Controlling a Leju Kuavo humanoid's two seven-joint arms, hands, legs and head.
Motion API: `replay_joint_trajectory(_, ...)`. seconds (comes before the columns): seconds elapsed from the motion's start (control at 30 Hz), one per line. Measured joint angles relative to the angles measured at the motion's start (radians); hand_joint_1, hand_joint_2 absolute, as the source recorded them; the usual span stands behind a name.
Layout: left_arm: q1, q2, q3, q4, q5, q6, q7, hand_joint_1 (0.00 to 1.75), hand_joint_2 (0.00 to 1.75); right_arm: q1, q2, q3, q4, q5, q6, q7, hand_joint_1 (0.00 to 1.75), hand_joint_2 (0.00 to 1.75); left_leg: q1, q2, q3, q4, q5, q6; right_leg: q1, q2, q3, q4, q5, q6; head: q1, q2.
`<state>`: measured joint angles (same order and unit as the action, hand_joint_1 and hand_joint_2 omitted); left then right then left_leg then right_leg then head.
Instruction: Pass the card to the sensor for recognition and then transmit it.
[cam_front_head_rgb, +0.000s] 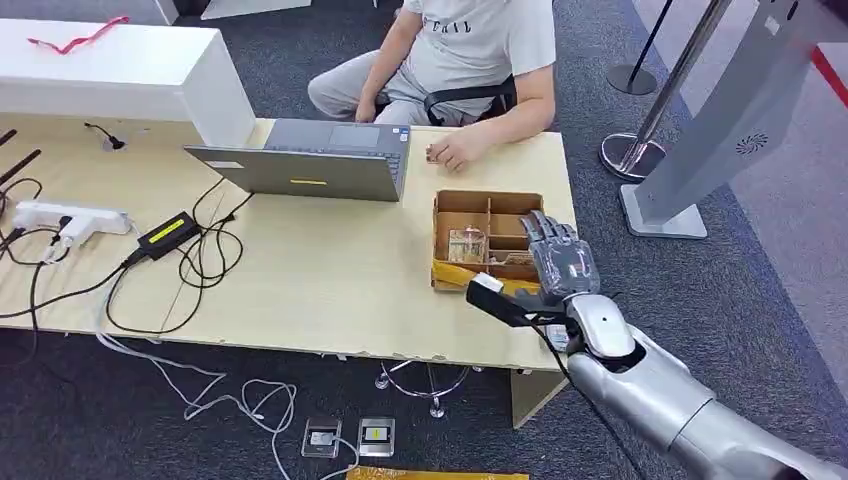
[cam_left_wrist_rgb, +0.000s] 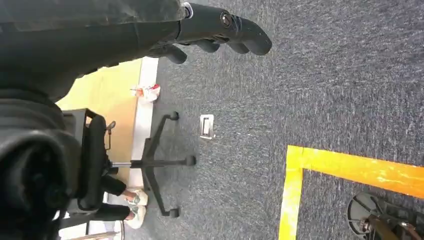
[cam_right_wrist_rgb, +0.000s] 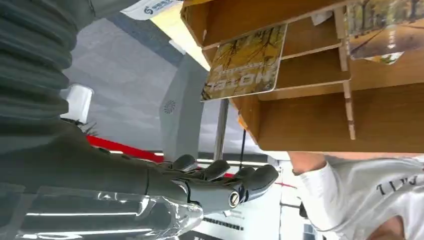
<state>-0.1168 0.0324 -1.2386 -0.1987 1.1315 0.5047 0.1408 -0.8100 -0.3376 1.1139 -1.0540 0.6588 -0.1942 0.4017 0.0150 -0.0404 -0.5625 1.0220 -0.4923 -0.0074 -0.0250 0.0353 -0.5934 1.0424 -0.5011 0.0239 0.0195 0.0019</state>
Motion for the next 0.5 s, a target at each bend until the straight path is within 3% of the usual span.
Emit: replay_joint_trajectory(0.5,0.0,0.001,0.0,0.0,0.011,-0.004,-0.002,0.0,0.0,-0.037,0.052,-0.012,0.074,0.0,0.035,-0.019,0.0,1.75,0.0,0.0,0.0,0.0,0.0,0.0,0.0,0.0,0.0,0.0,0.0,0.0,0.0,0.0)
